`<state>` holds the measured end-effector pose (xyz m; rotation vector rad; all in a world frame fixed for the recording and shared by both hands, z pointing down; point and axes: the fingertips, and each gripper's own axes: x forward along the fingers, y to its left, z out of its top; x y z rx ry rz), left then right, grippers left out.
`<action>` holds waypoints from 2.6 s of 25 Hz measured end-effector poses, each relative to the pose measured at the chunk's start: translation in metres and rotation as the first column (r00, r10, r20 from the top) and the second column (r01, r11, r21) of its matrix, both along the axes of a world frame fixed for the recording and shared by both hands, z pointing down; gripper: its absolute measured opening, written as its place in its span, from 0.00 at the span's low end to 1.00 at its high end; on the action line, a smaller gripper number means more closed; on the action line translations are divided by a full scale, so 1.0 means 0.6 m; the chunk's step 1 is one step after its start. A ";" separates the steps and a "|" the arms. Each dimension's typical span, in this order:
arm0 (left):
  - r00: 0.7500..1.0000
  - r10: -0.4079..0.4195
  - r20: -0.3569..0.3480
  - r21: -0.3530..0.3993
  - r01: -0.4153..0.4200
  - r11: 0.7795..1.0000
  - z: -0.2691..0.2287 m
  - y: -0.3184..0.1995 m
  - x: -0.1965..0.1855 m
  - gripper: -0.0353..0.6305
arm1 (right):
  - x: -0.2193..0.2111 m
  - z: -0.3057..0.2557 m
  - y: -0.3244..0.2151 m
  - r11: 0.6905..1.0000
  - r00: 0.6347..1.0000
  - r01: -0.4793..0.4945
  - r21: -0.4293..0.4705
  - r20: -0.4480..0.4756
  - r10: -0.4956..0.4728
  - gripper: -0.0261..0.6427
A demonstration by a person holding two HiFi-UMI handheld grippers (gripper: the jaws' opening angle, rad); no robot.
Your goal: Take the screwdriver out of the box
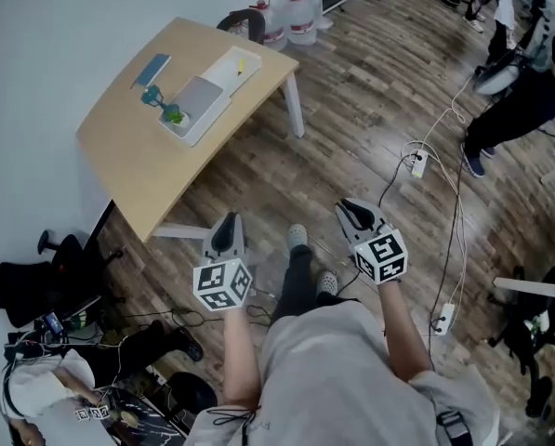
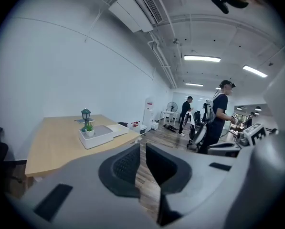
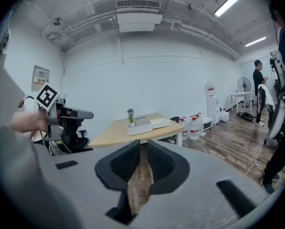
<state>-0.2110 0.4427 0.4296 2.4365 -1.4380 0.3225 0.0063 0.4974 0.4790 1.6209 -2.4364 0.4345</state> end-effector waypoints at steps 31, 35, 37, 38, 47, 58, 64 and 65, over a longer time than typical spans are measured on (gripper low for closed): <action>0.987 0.153 -0.052 -0.069 -0.157 0.985 0.067 -0.427 -0.003 0.19 | -0.062 0.023 -0.455 0.997 0.989 0.034 -0.073 0.147 -0.023 0.16; 0.982 0.180 -0.055 -0.070 -0.184 0.980 0.077 -0.461 -0.006 0.19 | -0.088 0.037 -0.493 0.996 0.985 0.046 -0.082 0.171 -0.032 0.16; 0.981 0.185 -0.058 -0.070 -0.189 0.979 0.080 -0.471 -0.007 0.19 | -0.098 0.043 -0.501 0.994 0.983 0.056 -0.091 0.182 -0.039 0.16; 0.981 0.186 -0.060 -0.068 -0.190 0.979 0.079 -0.476 -0.006 0.19 | -0.100 0.043 -0.504 0.994 0.982 0.060 -0.092 0.186 -0.042 0.16; 0.973 0.222 -0.066 -0.039 -0.225 0.974 0.059 -0.527 0.027 0.19 | -0.079 0.027 -0.550 0.996 0.984 0.045 -0.081 0.176 -0.030 0.14; 0.980 0.199 -0.030 -0.028 -0.200 0.979 0.036 -0.650 0.070 0.18 | -0.051 0.032 -0.678 0.992 0.975 0.083 -0.100 0.212 -0.060 0.13; 0.986 0.164 -0.020 -0.026 -0.164 0.986 0.024 -0.739 0.106 0.18 | -0.028 0.018 -0.771 0.987 0.973 0.130 -0.093 0.206 -0.108 0.13; 0.987 0.158 -0.019 -0.023 -0.159 0.987 0.020 -0.752 0.113 0.18 | -0.023 0.016 -0.785 0.986 0.972 0.140 -0.095 0.205 -0.118 0.13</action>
